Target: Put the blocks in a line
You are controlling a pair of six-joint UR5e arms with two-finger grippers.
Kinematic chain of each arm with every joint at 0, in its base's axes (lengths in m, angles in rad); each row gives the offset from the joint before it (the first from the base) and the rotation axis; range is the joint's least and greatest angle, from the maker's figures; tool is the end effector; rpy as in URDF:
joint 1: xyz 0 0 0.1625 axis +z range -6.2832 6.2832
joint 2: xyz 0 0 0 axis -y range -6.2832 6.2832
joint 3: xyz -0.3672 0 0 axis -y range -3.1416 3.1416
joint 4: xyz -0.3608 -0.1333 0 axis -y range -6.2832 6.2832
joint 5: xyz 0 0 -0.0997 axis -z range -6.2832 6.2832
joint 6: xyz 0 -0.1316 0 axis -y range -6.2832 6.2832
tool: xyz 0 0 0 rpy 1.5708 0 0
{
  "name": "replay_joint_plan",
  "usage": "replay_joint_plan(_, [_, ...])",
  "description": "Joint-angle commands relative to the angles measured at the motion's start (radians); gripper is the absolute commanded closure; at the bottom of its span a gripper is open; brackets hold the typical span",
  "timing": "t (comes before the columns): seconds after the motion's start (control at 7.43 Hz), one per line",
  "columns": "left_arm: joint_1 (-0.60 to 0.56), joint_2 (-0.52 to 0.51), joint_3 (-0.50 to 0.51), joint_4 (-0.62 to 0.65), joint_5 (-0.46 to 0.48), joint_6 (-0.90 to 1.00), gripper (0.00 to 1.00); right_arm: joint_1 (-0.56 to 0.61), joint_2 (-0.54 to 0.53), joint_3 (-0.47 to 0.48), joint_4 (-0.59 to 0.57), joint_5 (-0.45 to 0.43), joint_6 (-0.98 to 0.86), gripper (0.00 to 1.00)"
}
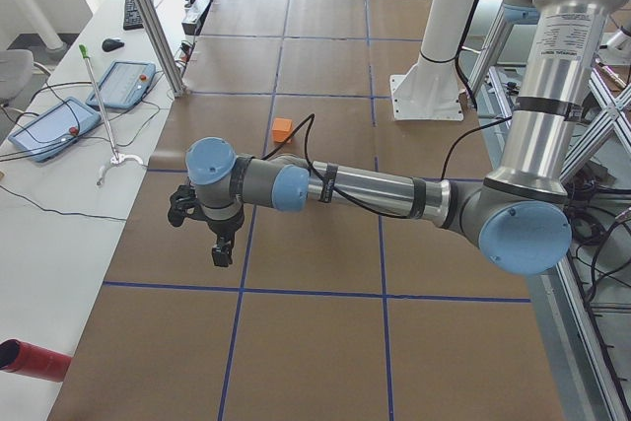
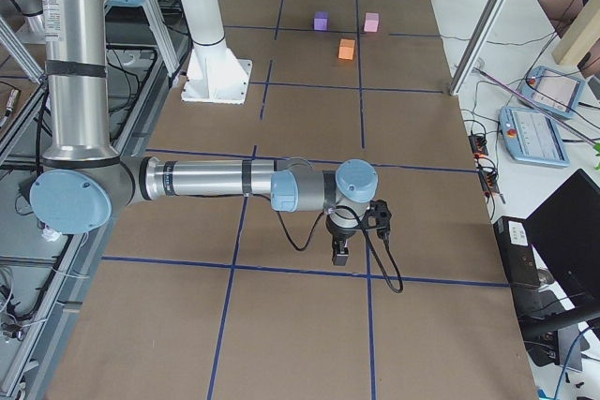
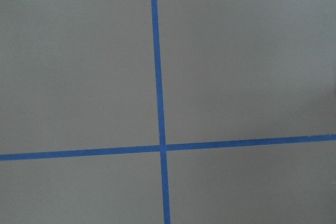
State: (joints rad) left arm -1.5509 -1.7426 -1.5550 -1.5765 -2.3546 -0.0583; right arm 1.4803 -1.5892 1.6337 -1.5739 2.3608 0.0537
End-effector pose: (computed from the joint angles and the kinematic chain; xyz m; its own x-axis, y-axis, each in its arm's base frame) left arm -0.0298 -0.5333 0.5442 0.7058 0.0700 -0.7050 0.0215 0.9925 0.1201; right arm -0.0017 -0.4589 0.6020 0.7021 -0.0393 0.7109 0.0527 0.9986 0.0032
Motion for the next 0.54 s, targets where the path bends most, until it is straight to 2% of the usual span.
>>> replay_joint_plan(0.0, [0.0, 0.005, -0.002, -0.003, 0.0, 0.003, 0.0, 0.0, 0.0, 0.0, 0.0, 0.0, 0.0, 0.0])
replay_joint_plan(0.4, [0.0, 0.018, 0.032, -0.003, 0.0, 0.009, 0.0, 0.0, 0.0, 0.0, -0.002, 0.0, 0.0, 0.0])
